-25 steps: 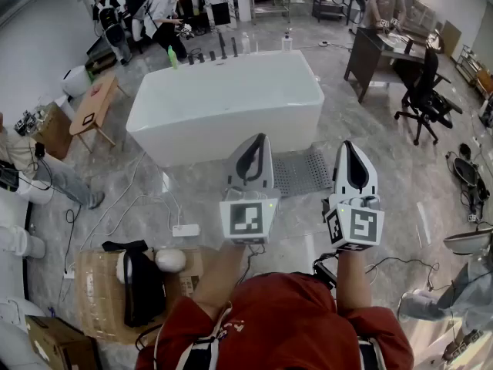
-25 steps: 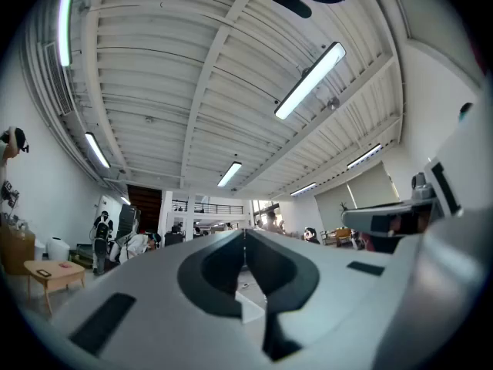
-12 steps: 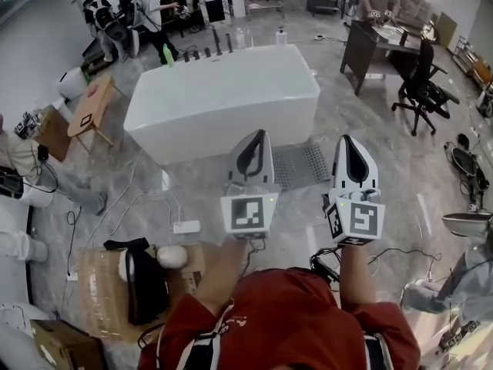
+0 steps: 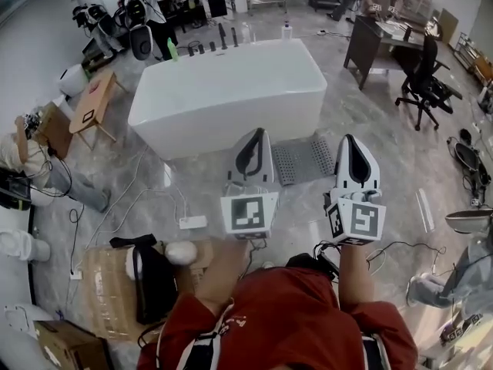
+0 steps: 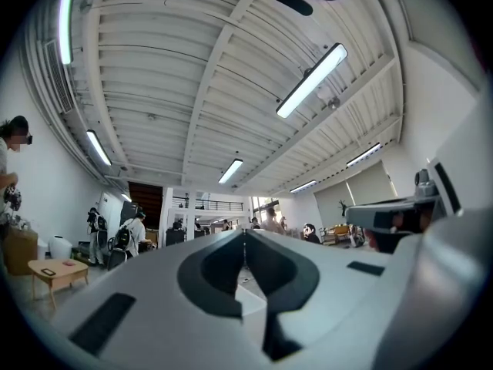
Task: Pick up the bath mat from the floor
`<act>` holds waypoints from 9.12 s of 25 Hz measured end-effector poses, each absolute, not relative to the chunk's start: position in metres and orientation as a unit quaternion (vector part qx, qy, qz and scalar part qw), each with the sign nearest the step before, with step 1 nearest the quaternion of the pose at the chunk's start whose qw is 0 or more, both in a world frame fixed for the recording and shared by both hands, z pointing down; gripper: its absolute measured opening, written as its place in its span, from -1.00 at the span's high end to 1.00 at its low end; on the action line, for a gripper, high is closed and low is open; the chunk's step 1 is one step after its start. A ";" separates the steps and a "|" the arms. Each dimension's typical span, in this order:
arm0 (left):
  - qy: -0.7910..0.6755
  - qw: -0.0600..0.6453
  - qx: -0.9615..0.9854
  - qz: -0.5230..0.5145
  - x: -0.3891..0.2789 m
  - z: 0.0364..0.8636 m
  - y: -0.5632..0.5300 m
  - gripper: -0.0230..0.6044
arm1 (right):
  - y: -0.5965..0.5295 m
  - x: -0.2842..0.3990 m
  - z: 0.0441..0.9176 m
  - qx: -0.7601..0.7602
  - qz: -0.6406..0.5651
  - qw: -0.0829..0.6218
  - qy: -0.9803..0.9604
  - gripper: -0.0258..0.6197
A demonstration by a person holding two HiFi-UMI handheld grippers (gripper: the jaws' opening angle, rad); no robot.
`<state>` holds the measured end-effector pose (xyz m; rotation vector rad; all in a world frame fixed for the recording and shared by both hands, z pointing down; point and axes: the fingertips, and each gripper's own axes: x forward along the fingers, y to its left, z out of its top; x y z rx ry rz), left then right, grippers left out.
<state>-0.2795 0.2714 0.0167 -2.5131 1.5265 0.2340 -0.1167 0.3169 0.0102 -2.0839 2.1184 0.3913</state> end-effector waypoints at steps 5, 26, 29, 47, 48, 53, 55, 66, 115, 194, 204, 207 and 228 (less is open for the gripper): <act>0.506 0.102 -0.853 0.079 -0.284 0.021 0.269 0.88 | 0.316 -0.116 0.014 -0.707 0.120 0.077 0.693 0.88; 0.491 0.099 -0.862 0.081 -0.217 0.030 0.203 0.88 | 0.249 -0.055 0.025 -0.714 0.123 0.059 0.687 0.88; 0.489 0.092 -0.864 0.079 -0.202 0.032 0.189 0.88 | 0.236 -0.042 0.027 -0.716 0.121 0.054 0.685 0.88; 0.487 0.088 -0.867 0.061 -0.087 0.041 0.104 0.87 | 0.157 0.075 0.039 -0.730 0.097 0.058 0.674 0.88; 0.489 0.090 -0.866 0.060 -0.081 0.040 0.100 0.88 | 0.153 0.081 0.039 -0.730 0.098 0.059 0.674 0.88; 0.498 0.092 -0.860 0.053 -0.052 0.042 0.079 0.87 | 0.130 0.116 0.037 -0.723 0.095 0.064 0.681 0.88; 0.510 0.087 -0.854 0.052 -0.045 0.043 0.071 0.88 | 0.121 0.123 0.036 -0.718 0.100 0.062 0.686 0.88; 0.534 0.105 -0.838 0.029 -0.021 0.047 0.042 0.87 | 0.080 0.145 0.041 -0.697 0.095 0.070 0.707 0.88; 0.588 0.092 -0.803 0.016 -0.099 0.079 -0.211 0.88 | -0.191 0.083 0.065 -0.680 0.089 0.024 0.728 0.88; 0.595 -0.139 -0.764 -0.209 0.002 0.674 -0.218 0.87 | -0.212 0.189 0.668 -0.569 -0.162 -0.153 0.791 0.88; 0.570 -0.171 -0.762 -0.258 0.003 0.811 -0.202 0.87 | -0.205 0.205 0.799 -0.550 -0.189 -0.218 0.784 0.88; 0.569 -0.177 -0.755 -0.273 -0.005 0.850 -0.197 0.87 | -0.201 0.210 0.837 -0.549 -0.200 -0.232 0.778 0.88; 0.578 -0.283 -0.668 -0.375 -0.050 1.066 -0.170 0.83 | -0.195 0.243 1.042 -0.547 -0.310 -0.314 0.711 0.60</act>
